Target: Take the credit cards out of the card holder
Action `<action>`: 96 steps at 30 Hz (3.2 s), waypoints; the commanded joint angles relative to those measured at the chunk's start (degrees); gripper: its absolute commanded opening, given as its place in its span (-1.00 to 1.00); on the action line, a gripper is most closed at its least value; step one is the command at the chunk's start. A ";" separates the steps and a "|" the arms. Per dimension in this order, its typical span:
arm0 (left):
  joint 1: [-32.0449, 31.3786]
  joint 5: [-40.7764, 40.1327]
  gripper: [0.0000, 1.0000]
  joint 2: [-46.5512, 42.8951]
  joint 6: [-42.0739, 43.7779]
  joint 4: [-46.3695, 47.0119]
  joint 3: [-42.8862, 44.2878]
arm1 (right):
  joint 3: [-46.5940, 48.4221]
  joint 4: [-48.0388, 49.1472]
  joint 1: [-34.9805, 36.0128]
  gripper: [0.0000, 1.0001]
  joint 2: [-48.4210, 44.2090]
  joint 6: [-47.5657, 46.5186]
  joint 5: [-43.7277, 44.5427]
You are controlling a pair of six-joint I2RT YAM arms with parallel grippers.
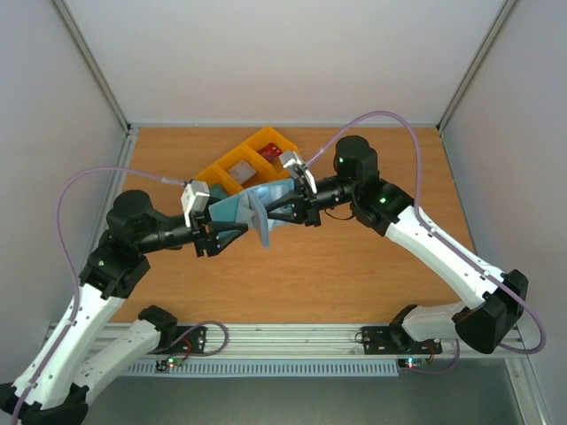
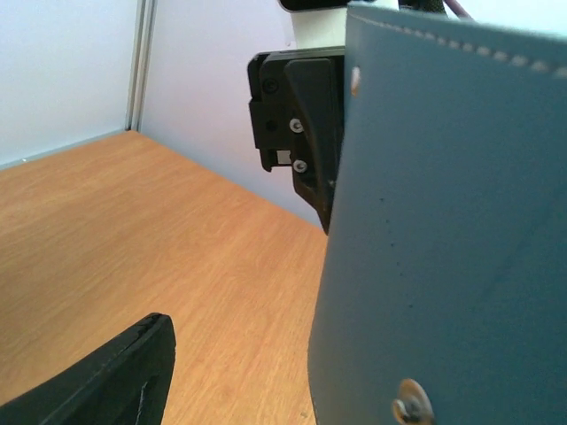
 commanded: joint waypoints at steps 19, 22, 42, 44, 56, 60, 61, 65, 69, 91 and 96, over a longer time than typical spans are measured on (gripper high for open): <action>-2.15 -16.53 -1.00 -1.55 5.89 -4.39 1.37 | 1.03 -7.99 -2.43 0.34 -1.14 -3.78 10.21; -2.15 -21.98 -1.00 -1.09 6.88 -5.13 1.22 | 0.81 -8.03 -1.06 0.44 -3.09 -2.71 17.65; -1.47 -10.82 -1.00 -1.92 1.19 -2.56 0.01 | -1.66 -6.16 2.57 -0.64 -2.77 -3.92 26.17; -0.77 -11.02 -0.99 -2.11 -0.40 -2.48 -0.12 | -3.32 -5.38 0.44 -0.79 -4.60 -4.15 20.26; 3.63 -25.74 0.12 -3.42 -1.90 -5.13 0.62 | -2.25 -11.11 -1.24 -0.98 -6.02 -5.30 9.29; 3.74 -16.08 0.23 -4.92 4.47 -5.47 -0.37 | -1.05 -11.57 -1.26 -0.98 -5.63 -2.06 14.84; 3.68 -13.47 0.27 -5.17 6.50 -5.53 -0.73 | -0.77 -11.28 -1.27 -0.98 -5.46 -1.16 15.31; 3.74 -1.04 0.45 -5.33 10.20 -6.13 -2.19 | 1.08 -12.31 -1.19 -0.98 -4.87 2.05 21.34; 3.65 -4.88 0.58 -3.92 9.14 -2.98 -3.71 | 2.18 -13.75 -0.74 -0.97 -5.36 3.24 27.34; -3.49 -16.54 0.45 5.23 0.26 10.24 -4.09 | 11.62 -20.28 14.47 -0.97 4.22 5.84 67.51; -3.47 -24.33 -0.02 5.32 2.16 6.25 -4.09 | 12.96 -21.28 16.73 -0.97 4.59 5.66 66.54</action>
